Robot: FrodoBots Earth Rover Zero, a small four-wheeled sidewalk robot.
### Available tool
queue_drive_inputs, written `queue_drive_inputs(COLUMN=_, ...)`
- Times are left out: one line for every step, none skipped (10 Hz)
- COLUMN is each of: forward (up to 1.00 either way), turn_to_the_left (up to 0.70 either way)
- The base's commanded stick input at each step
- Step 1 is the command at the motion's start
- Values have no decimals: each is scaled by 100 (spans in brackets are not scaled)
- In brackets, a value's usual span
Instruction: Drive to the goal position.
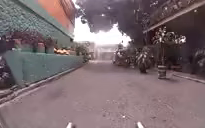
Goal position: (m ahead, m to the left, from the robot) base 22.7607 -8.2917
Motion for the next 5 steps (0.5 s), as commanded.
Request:
queue_drive_inputs(forward=70, turn_to_the_left=-14)
queue_drive_inputs(forward=70, turn_to_the_left=-14)
queue_drive_inputs(forward=70, turn_to_the_left=-14)
queue_drive_inputs(forward=70, turn_to_the_left=-14)
queue_drive_inputs(forward=70, turn_to_the_left=-14)
